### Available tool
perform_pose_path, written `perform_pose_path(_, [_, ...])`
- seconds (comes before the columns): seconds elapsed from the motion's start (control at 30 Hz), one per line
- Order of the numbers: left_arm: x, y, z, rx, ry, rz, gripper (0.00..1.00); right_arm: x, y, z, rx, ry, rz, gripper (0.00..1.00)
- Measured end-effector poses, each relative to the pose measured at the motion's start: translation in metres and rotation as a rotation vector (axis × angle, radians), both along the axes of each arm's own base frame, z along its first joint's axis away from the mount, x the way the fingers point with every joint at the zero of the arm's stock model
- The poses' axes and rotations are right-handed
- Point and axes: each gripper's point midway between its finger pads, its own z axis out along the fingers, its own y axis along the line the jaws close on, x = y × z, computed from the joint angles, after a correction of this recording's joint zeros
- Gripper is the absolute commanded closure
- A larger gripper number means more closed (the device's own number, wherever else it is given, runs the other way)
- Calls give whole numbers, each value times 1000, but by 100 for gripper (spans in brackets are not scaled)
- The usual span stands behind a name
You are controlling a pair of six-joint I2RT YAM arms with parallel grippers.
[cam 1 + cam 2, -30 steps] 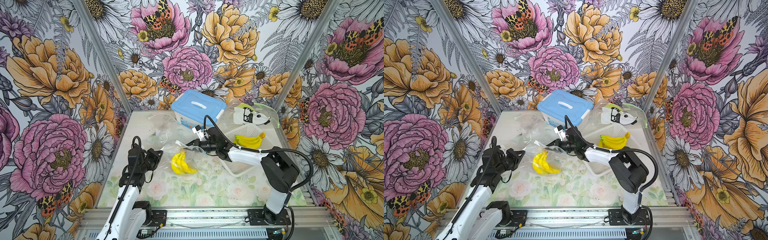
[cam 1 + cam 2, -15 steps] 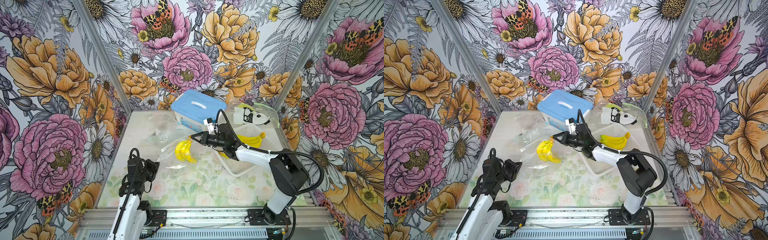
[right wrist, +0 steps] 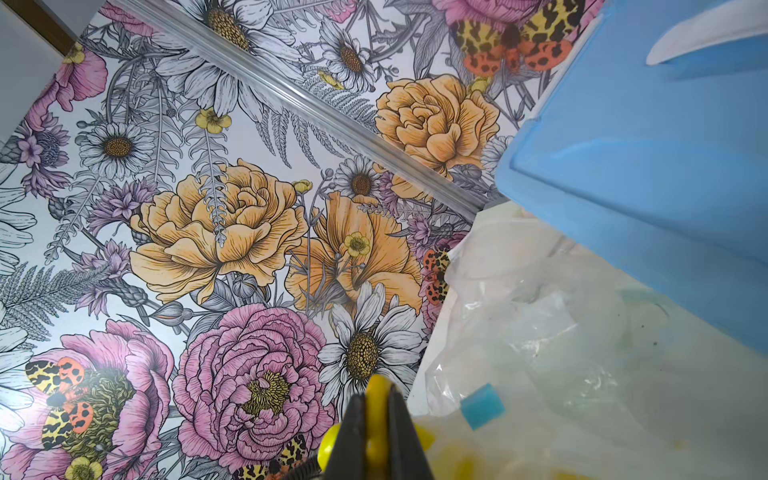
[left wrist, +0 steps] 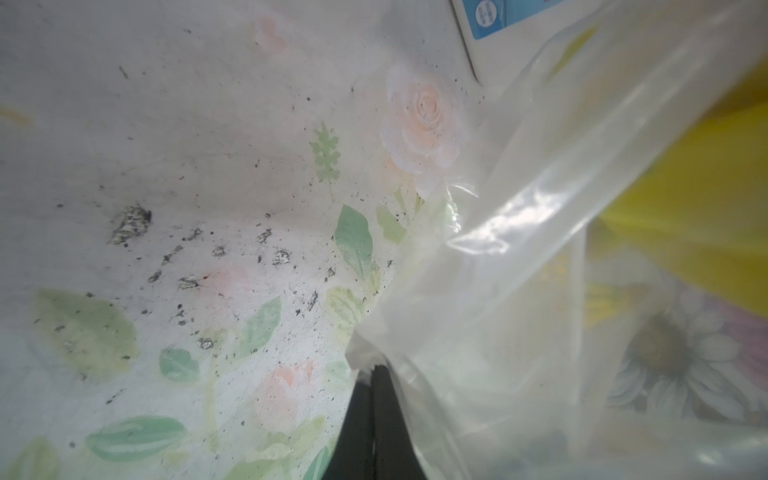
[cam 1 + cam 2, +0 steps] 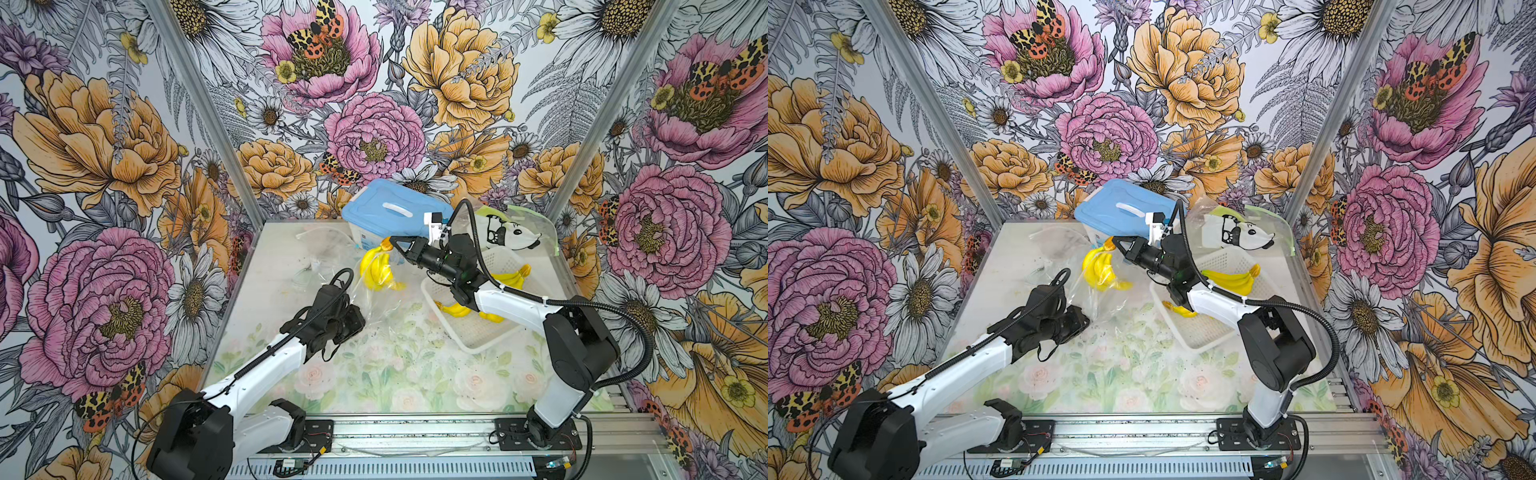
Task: Open the zip-top bag and take out the banana
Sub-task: Pick up the banana from the zipper food storage bag, then place the zipper food storage bag at the center of the board, then place the banana in the basket.
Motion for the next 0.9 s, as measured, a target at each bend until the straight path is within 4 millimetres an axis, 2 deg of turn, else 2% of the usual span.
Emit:
perform_pose_path(0.13, [-4,-2,-14,50,18,-34,100,8,-7,6,19,5,-26,95])
perform_pose_path(0.33, [6,17,-17,87,-3,6,100,13,-12,18,61,18,-51,95])
perform_pose_path(0.47, [8,23,-15,133,-16,-19,100,13,-27,36,106,4,-97,95])
perform_pose_path(0.6, [11,17,-8,175,-23,-64,100,10,-56,74,202,-70,-185,96])
perform_pose_path(0.8, [14,-11,5,250,-34,-188,100,-3,-103,127,289,-193,-304,96])
perform_pose_path(0.9, [13,2,-2,266,-6,-166,100,-6,-140,145,292,-240,-381,96])
